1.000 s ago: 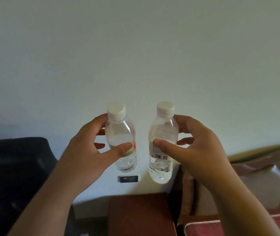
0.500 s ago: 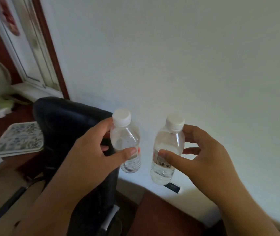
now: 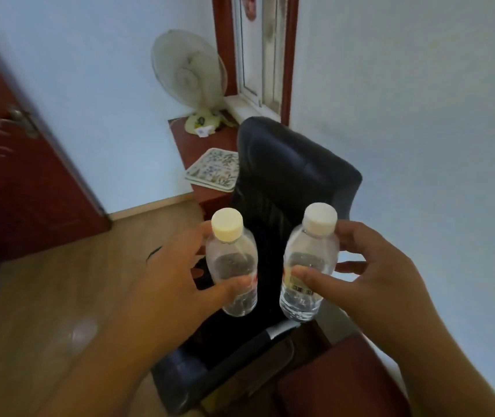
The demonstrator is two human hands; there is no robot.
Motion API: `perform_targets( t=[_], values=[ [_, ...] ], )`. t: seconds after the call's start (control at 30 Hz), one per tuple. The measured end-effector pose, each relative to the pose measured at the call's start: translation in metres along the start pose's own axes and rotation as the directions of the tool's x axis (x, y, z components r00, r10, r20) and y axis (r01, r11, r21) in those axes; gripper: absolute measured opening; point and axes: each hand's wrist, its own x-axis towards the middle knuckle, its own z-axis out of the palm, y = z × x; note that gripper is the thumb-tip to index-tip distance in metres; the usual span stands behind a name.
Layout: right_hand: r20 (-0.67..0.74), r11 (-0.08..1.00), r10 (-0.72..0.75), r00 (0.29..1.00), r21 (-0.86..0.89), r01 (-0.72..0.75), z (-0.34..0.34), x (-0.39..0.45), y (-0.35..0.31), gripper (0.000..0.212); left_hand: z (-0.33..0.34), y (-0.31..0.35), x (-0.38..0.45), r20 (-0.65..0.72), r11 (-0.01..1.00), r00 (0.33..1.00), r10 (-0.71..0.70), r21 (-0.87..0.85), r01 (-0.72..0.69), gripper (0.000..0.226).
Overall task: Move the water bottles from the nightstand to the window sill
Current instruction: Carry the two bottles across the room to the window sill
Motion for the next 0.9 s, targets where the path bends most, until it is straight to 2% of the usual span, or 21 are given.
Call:
perform_targets(
  t=[0.23, 0.37, 0.53, 0.7, 0.83, 0.9],
  values=[
    [0.227, 0.990, -0.121, 0.966, 0.099, 0.100, 0.068, 0.015, -0.047, 0.064, -0.061, -0.036, -0.053, -0.138, 0.991, 0.982, -0.130, -0.006, 0.130, 0.065],
    [0.302, 0.979, -0.188, 0.935, 0.130, 0.155, 0.117, 0.019, -0.086, 0.063, -0.104, -0.061, -0.086, -0.206, 0.971, 0.953, -0.223, 0.043, 0.236, 0.069],
    [0.443, 0.957, -0.288, 0.849, 0.155, 0.244, 0.189, 0.013, -0.143, 0.066, -0.159, -0.100, -0.138, -0.362, 0.949, 0.889, -0.280, 0.036, 0.313, 0.071],
    [0.565, 0.929, -0.370, 0.737, 0.236, 0.285, 0.256, -0.005, -0.188, 0.071, -0.195, -0.128, -0.188, -0.497, 0.895, 0.778, -0.385, 0.003, 0.445, 0.078],
    [0.691, 0.911, -0.411, 0.594, 0.298, 0.285, 0.307, -0.019, -0.222, 0.072, -0.213, -0.137, -0.238, -0.632, 0.843, 0.661, -0.405, 0.022, 0.537, 0.081],
    [0.737, 0.898, -0.439, 0.514, 0.338, 0.283, 0.329, -0.025, -0.238, 0.070, -0.219, -0.138, -0.262, -0.703, 0.802, 0.576, -0.418, 0.012, 0.597, 0.079]
  ],
)
